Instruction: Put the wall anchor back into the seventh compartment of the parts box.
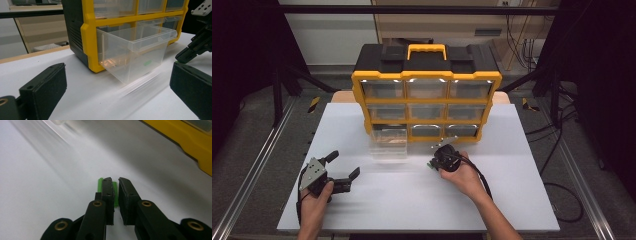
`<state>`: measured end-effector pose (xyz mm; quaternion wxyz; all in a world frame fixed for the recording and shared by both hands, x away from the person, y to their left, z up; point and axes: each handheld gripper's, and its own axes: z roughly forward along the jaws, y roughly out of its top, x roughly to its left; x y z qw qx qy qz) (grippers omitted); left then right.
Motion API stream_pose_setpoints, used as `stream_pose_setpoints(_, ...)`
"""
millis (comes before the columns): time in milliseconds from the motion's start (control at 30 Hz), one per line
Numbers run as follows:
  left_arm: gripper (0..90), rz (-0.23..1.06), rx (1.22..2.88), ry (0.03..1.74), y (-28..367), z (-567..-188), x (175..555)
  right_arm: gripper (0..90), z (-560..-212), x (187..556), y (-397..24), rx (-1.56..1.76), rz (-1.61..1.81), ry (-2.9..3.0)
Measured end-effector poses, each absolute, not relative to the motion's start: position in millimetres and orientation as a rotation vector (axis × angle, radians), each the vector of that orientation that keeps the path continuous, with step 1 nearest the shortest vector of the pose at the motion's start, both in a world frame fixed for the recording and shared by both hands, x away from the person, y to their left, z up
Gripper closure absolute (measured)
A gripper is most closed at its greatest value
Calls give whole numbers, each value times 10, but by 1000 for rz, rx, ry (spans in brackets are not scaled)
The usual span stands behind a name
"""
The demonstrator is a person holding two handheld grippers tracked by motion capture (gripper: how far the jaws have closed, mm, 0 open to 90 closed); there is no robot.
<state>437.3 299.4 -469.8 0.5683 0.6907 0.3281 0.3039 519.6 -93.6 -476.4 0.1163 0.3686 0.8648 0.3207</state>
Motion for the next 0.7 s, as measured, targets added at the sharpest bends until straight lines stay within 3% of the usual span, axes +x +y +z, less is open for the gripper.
stream_pose_setpoints(700, 9, 710, 1619, 771, 2988, -4698, 4367, 846, -4364, 5061, -1052, 1006, 1226, 2343)
